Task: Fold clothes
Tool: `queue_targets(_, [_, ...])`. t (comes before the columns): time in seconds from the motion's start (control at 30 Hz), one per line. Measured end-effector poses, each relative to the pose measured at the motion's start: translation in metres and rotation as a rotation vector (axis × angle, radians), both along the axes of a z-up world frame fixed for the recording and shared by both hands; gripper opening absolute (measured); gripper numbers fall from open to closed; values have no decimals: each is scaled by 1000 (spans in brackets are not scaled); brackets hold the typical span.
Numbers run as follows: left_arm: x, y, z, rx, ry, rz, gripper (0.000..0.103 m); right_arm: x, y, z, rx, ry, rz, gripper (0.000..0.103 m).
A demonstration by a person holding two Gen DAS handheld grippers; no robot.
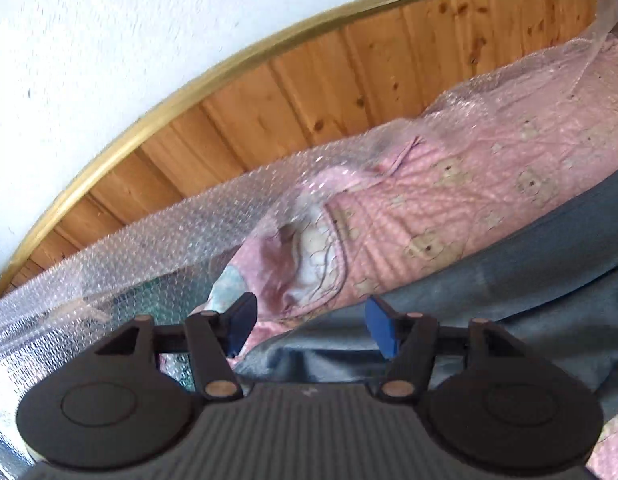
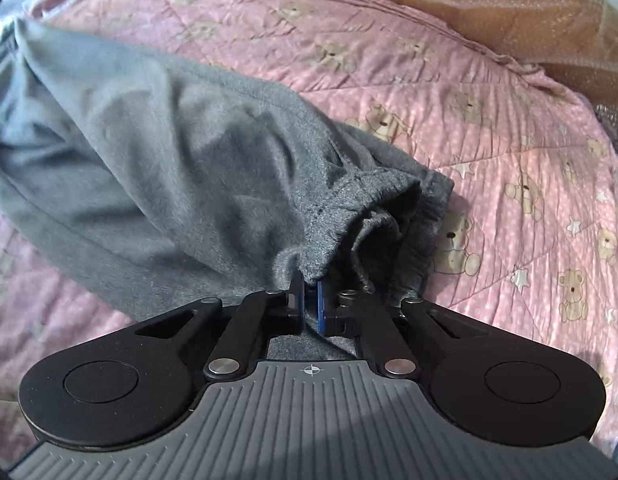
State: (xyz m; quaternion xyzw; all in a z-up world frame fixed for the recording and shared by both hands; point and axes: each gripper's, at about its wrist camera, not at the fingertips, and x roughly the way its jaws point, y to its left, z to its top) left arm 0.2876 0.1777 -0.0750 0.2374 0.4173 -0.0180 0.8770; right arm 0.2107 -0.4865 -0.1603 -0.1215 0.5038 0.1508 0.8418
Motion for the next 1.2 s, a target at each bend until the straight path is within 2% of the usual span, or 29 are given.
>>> queue_targets(0.03, [-14,-20,10,-1,-28,-31,61,0,-8,11,44,-1,-7,1])
queue_targets(0.1, [-41,-62,23,-14,-73,-61,62,2,-42,47,239,-46,-76,0])
queue_targets(0.17, [-63,-109,23,-75,-64,-89,63,15,-93,64,512,-58,-197,0])
queue_targets(0.23, [-80,-168,3,-133,-18,-155,63,35,-129,41,637,28,-308,0])
queue_targets(0.3, [-85,-243,-24,-129,70,-264,63,44,-156,14,805,125,-407,0])
queue_targets(0.33, [-86,-280,-40,-91,103,-320,63,48,-169,1,890,171,-454,0])
queue_targets(0.37, [-88,-317,-56,-50,135,-376,64,48,-178,-4,981,179,-473,0])
queue_targets(0.43, [-88,-374,-88,62,151,-437,64,49,-185,-6,1057,197,-496,0])
queue_targets(0.5, [-84,-412,-116,126,153,-469,63,49,-191,-11,1111,213,-544,0])
queue_targets(0.57, [-75,-432,-137,130,183,-467,63,50,-199,-17,1166,224,-602,0])
queue_targets(0.67, [-63,-444,-153,140,176,-420,63,56,-209,-17,1208,198,-639,0])
queue_targets(0.73, [-54,-444,-150,103,171,-374,63,61,-207,-13,1170,184,-604,0])
queue_targets(0.8, [-45,-440,-144,79,167,-338,62,64,-196,-2,1015,134,-473,3])
queue_targets(0.9, [-39,-441,-134,54,160,-311,63,49,-167,11,738,51,-229,16])
queue_targets(0.93, [-38,-441,-131,48,158,-297,63,42,-156,15,644,19,-143,34])
queue_targets(0.97, [-37,-442,-128,42,156,-283,63,31,-143,16,557,-21,-52,46])
queue_targets(1.1, [-29,-437,-125,-16,153,-182,63,4,-84,14,273,-190,262,44])
queue_targets(1.17, [-25,-435,-123,-41,151,-148,63,-3,-60,8,137,-278,383,44])
queue_targets(1.2, [-24,-434,-122,-42,150,-144,63,-5,-51,5,89,-286,436,44])
